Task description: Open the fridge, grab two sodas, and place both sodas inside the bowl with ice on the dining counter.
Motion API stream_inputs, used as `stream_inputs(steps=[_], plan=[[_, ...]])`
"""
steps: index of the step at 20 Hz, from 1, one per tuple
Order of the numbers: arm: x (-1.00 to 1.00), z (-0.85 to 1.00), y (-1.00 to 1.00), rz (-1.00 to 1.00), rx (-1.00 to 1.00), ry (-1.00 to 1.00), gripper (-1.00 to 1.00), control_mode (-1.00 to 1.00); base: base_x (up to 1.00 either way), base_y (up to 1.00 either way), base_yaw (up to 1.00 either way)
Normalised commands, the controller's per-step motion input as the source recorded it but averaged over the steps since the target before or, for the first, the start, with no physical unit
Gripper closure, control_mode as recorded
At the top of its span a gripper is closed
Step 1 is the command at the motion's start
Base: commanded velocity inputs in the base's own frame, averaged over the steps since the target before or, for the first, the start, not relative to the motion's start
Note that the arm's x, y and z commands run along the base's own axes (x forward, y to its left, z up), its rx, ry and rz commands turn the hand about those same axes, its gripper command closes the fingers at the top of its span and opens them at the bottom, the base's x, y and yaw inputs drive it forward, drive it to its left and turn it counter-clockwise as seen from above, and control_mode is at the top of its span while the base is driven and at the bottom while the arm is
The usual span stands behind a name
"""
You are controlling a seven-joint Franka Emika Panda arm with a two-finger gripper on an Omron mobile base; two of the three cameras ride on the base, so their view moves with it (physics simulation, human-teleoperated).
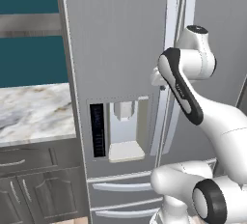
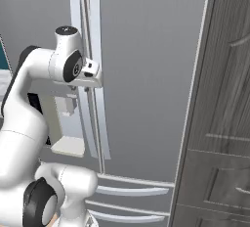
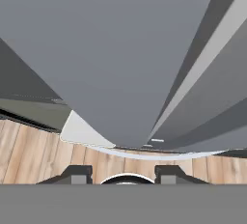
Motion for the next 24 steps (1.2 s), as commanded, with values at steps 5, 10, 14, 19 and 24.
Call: stream_inputs(steps=[5,10,14,19,24], plan=[[0.0,0.0,0.0,0.0,0.0,0.0,-1.0,1.0,-0.07,-0.06,0.0],[0.0,0.0,0.0,0.0,0.0,0.0,-1.0,1.0,-0.53,-0.47,-0.04],[0.0,0.0,0.0,0.0,0.0,0.0,-1.0,1.0,-0.41,-0.1,0.0],[0.0,0.0,0.0,0.0,0.0,0.0,-1.0,1.0,-0.05,0.16,0.0],[0.0,0.0,0.0,0.0,0.0,0.0,-1.0,1.0,0.0,0.06,0.0]])
